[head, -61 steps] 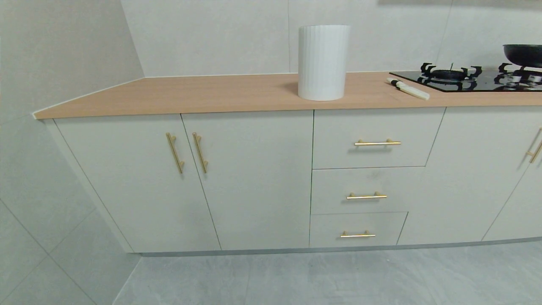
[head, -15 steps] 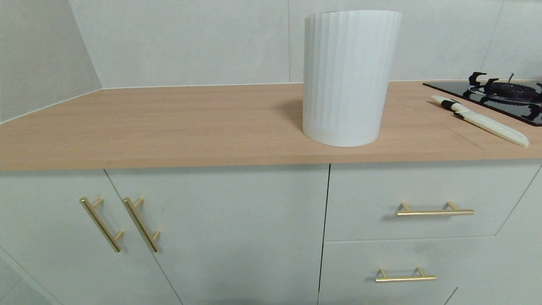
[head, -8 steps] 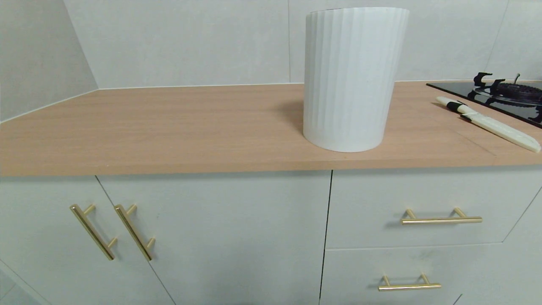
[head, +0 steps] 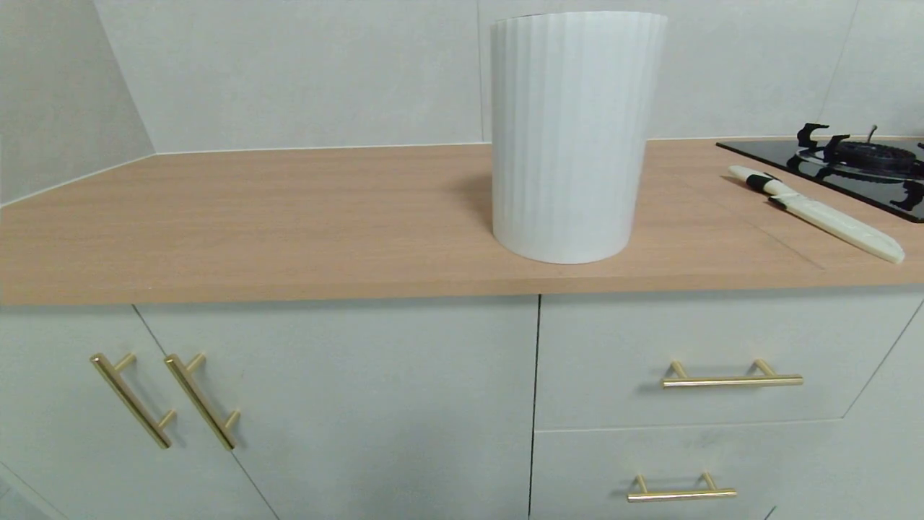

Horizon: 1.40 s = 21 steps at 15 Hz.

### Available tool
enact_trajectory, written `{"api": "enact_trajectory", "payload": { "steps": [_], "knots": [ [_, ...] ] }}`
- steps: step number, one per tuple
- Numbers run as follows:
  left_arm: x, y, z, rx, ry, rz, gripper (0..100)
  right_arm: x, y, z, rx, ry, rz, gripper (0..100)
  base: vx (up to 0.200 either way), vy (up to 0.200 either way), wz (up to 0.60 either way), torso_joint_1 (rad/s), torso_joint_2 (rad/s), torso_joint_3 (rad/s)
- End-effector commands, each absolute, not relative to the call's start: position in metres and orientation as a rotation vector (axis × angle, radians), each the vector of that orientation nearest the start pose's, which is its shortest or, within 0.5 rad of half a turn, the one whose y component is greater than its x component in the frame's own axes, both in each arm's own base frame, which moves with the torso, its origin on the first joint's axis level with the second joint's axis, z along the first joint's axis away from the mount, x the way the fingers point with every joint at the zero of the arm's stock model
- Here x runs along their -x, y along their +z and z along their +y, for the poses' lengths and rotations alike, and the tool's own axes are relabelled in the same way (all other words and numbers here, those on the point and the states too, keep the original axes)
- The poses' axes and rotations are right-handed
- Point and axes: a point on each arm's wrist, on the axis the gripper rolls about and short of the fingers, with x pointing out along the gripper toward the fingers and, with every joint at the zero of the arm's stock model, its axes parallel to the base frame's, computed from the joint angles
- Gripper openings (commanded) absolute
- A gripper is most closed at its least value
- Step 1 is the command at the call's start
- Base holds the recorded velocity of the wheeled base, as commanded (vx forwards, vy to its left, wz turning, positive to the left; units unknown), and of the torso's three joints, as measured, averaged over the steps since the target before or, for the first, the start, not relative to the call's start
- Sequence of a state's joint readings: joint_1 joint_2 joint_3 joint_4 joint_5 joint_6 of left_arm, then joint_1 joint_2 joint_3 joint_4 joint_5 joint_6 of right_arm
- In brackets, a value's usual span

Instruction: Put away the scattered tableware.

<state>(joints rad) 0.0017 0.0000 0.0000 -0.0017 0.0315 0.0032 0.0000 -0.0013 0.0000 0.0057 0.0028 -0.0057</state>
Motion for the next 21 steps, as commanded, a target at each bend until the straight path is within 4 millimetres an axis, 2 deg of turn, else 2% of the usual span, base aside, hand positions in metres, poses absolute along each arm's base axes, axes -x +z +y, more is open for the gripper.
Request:
{"api": "enact_trajectory", "payload": {
  "steps": [1,5,21],
  "knots": [
    [0.0227,0.0757,0.0007,-0.003,0.034,0.0,100,0.0228,0.0749,0.0001,0.008,0.003,0.006,100,0.0,-0.2,0.0,0.002,0.01,-0.002],
    [0.0227,0.0757,0.0007,-0.003,0.034,0.0,100,0.0228,0.0749,0.0001,0.008,0.003,0.006,100,0.0,-0.2,0.0,0.005,0.0,0.004],
    [0.0227,0.0757,0.0007,-0.003,0.034,0.0,100,0.0228,0.0749,0.0001,0.008,0.003,0.006,100,0.0,0.0,0.0,0.0,0.0,0.0]
  ]
}}
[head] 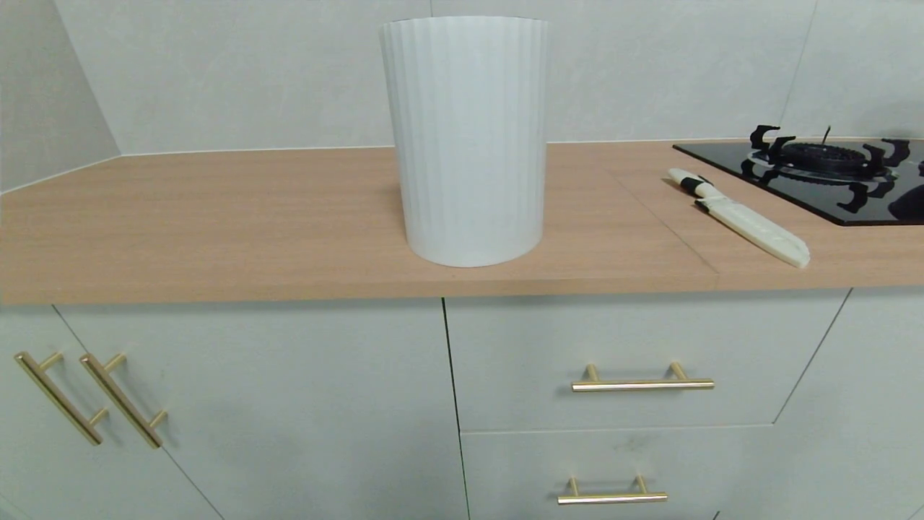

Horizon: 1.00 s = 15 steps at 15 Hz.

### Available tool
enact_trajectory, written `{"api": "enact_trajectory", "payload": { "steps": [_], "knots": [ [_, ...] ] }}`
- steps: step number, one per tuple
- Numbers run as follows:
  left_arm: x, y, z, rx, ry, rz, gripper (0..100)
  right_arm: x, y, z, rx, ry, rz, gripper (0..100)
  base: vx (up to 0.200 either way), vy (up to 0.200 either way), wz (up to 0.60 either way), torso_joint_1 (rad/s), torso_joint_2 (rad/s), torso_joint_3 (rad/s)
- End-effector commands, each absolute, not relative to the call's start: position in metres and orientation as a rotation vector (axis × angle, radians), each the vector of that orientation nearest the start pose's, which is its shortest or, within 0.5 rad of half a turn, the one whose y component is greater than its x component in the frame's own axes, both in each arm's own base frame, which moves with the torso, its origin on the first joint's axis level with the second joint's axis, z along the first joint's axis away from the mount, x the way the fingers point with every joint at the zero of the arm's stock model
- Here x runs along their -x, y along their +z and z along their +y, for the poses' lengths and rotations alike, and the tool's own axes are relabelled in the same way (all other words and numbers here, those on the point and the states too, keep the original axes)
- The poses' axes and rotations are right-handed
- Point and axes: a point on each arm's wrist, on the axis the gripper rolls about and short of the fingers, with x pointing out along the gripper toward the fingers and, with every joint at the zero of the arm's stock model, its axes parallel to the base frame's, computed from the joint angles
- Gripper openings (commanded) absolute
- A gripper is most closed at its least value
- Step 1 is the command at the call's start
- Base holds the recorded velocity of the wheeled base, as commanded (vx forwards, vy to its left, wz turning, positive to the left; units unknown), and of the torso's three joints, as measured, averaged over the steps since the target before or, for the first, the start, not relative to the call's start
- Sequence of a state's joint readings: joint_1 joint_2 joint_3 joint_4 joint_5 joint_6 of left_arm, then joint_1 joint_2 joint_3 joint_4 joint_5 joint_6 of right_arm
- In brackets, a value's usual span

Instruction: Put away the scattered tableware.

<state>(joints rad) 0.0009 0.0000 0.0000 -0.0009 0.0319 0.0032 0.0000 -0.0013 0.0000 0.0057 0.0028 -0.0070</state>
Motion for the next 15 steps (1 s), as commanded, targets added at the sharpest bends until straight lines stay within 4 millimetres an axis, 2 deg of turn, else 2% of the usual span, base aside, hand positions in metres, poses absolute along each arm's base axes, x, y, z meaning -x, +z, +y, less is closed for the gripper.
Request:
{"api": "enact_trajectory", "payload": {
  "steps": [1,4,8,15],
  "knots": [
    [0.0227,0.0757,0.0007,-0.003,0.034,0.0,100,0.0228,0.0749,0.0001,0.008,0.003,0.006,100,0.0,0.0,0.0,0.0,0.0,0.0],
    [0.0227,0.0755,0.0007,-0.003,0.034,0.002,100,0.0228,0.0749,0.0001,0.008,0.003,0.006,100,0.0,0.0,0.0,0.002,-0.02,-0.011],
    [0.0227,0.0757,0.0007,-0.002,0.034,0.0,100,0.0228,0.0749,0.0001,0.006,0.003,0.006,100,0.0,0.0,0.0,0.061,-0.23,-0.24],
    [0.0227,0.0757,0.0007,-0.003,0.034,0.0,100,0.0228,0.0749,0.0001,0.006,0.003,0.006,100,0.0,0.0,0.0,0.177,-0.5,-0.293]
  ]
}}
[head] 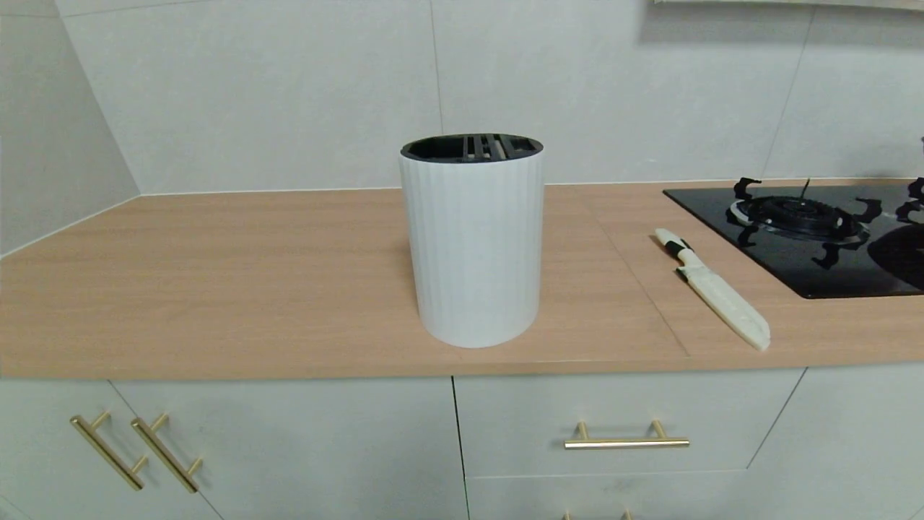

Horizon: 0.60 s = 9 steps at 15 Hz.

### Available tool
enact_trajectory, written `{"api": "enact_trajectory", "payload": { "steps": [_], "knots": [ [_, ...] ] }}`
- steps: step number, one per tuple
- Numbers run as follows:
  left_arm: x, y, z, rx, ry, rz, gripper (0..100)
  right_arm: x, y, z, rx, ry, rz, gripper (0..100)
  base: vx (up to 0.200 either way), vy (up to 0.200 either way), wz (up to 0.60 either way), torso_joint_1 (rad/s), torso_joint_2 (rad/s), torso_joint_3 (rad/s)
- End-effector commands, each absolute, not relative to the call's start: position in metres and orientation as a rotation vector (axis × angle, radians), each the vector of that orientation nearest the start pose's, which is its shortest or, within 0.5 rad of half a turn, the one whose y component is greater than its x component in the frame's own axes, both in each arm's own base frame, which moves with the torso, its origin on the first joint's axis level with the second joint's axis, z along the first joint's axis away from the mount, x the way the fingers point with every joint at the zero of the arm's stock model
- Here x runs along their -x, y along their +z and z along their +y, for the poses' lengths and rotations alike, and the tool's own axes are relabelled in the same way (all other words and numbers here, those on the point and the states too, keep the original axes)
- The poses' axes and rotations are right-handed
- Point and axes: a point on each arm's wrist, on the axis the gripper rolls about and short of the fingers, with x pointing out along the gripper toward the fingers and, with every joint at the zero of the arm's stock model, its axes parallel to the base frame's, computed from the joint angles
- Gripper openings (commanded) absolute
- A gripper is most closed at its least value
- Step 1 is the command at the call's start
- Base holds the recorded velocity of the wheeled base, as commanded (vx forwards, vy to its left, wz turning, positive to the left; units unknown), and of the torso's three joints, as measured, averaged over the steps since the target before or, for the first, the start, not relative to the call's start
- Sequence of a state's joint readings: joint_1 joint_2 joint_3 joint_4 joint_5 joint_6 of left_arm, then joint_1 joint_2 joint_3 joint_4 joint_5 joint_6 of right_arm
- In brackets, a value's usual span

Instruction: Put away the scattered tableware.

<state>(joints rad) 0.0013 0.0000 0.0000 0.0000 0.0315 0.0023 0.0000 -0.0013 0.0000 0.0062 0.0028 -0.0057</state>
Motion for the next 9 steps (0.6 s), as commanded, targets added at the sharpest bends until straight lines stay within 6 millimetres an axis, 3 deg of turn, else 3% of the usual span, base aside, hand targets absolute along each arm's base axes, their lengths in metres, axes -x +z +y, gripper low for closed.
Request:
{"api": "enact_trajectory", "payload": {
  "steps": [1,9],
  "knots": [
    [0.0227,0.0757,0.0007,-0.003,0.034,0.0,100,0.0228,0.0749,0.0001,0.006,0.003,0.006,100,0.0,0.0,0.0,0.183,-0.47,-0.281],
    [0.0227,0.0757,0.0007,-0.003,0.034,0.0,100,0.0228,0.0749,0.0001,0.006,0.003,0.006,100,0.0,0.0,0.0,0.208,-0.49,-0.281]
  ]
}}
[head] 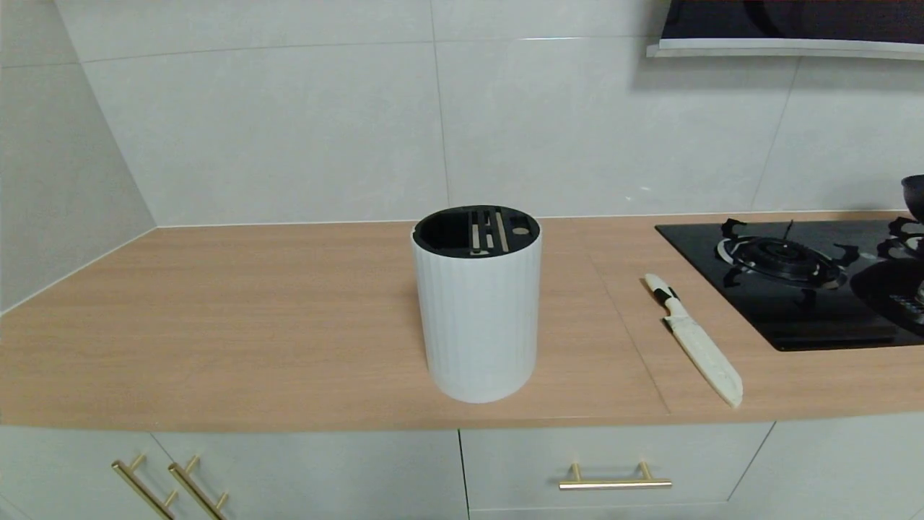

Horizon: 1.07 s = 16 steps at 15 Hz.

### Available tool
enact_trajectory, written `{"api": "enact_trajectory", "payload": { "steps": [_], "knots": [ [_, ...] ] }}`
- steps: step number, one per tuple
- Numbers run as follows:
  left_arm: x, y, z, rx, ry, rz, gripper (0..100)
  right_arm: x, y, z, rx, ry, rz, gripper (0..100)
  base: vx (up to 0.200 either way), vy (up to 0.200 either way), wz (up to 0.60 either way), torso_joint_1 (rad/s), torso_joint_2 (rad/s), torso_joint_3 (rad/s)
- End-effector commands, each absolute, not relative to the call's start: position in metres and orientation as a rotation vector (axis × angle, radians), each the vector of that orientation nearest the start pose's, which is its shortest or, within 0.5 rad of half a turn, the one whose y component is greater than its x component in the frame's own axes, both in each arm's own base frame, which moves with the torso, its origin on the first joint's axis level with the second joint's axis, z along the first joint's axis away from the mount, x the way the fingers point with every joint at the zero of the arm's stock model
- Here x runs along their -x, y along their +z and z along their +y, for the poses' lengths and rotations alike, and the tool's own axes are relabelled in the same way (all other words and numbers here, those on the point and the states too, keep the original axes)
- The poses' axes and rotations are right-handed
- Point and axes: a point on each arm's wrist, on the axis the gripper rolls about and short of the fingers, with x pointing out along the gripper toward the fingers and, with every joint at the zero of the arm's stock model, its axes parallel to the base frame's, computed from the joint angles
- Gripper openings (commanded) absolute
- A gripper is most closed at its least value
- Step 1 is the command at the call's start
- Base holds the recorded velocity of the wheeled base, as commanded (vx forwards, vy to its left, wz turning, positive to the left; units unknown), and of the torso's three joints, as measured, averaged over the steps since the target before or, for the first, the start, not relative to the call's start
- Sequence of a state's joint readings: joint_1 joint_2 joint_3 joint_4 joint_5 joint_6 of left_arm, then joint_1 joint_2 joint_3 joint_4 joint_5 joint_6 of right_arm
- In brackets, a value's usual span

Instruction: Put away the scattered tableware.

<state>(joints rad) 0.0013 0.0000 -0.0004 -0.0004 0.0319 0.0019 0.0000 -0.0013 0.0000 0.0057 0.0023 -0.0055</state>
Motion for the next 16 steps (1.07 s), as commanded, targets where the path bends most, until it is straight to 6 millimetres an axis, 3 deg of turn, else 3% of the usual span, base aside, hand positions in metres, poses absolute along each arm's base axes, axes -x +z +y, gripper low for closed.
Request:
{"api": "enact_trajectory", "payload": {
  "steps": [1,16],
  "knots": [
    [0.0227,0.0757,0.0007,-0.002,0.034,0.0,100,0.0228,0.0749,0.0001,0.006,0.003,0.006,100,0.0,0.0,0.0,0.227,-0.51,-0.281],
    [0.0227,0.0757,0.0007,-0.003,0.034,0.0,100,0.0228,0.0749,0.0001,0.006,0.003,0.006,100,0.0,0.0,0.0,0.255,-0.54,-0.292]
  ]
}}
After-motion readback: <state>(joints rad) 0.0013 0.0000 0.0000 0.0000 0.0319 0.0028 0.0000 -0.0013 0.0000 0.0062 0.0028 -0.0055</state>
